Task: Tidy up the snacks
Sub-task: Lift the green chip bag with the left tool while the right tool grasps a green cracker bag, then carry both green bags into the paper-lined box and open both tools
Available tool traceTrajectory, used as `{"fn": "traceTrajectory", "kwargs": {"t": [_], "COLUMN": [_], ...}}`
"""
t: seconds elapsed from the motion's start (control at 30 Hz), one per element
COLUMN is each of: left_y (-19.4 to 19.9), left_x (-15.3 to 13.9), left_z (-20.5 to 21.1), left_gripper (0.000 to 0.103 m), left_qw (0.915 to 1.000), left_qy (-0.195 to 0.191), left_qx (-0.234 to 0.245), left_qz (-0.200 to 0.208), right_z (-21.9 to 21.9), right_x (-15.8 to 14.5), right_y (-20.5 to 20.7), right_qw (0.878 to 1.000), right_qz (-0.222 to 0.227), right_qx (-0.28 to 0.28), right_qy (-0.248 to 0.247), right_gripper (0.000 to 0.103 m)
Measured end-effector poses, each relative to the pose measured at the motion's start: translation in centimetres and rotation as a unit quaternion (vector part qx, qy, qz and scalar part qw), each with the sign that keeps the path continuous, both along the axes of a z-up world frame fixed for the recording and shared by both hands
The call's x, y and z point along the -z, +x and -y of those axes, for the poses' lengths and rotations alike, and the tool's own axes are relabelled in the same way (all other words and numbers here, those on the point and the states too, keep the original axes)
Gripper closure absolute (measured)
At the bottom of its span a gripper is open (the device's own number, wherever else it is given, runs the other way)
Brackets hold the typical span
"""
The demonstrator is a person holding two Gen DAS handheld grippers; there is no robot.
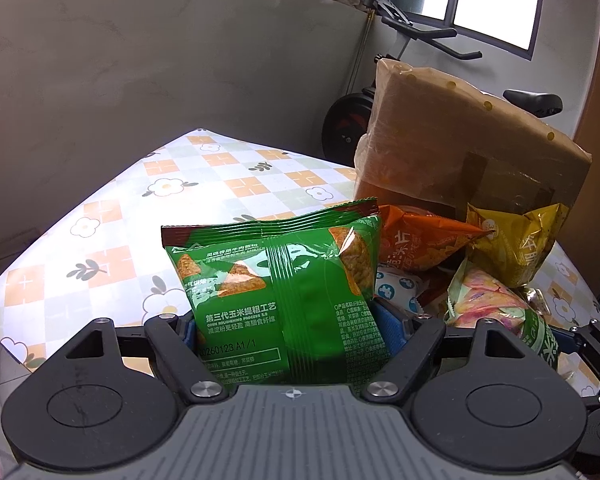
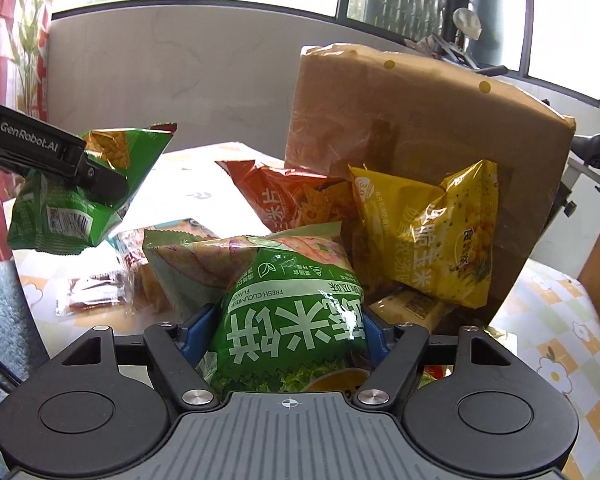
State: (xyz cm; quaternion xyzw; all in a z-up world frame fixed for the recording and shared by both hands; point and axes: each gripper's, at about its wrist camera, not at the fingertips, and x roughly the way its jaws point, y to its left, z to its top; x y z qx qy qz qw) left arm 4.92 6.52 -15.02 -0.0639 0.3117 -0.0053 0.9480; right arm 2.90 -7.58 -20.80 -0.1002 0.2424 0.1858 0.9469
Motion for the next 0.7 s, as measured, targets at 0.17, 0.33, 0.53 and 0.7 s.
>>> {"fn": "traceTrajectory", "kwargs": {"t": [0.17,0.33,0.53,0.7], "left_y": [-0.2,-0.7,-0.9,-1.0], "left_x": [-0.2,-0.4,-1.3,-3.7], "left_z": [0.5,0.2,-0.2,-0.2], "left_gripper": [0.021,0.021,0.021,0.021], "left_qw": [1.0,0.9999,0.9992,0.996], "left_qy": [0.005,0.003,0.005,0.028], "left_qx": [0.006,0.009,0.03,0.051], "left_qz": [0.004,0.011,0.026,0.069], "right_z": [0.5,1.2,1.9,3.2], "right_x": [-0.9,-1.8,-3.2,-5.8], "right_y": [-0.6,-0.9,-1.3,-1.7], "right_qw": [1.0,0.999,0.998,0.994], "right_qz": [0.015,0.021,0.032,0.052], "right_qx": [0.006,0.015,0.018,0.028], "right_qy": [0.016,0.026,0.048,0.087], "right_gripper": [0.034,0.034,0.034,0.034]}}
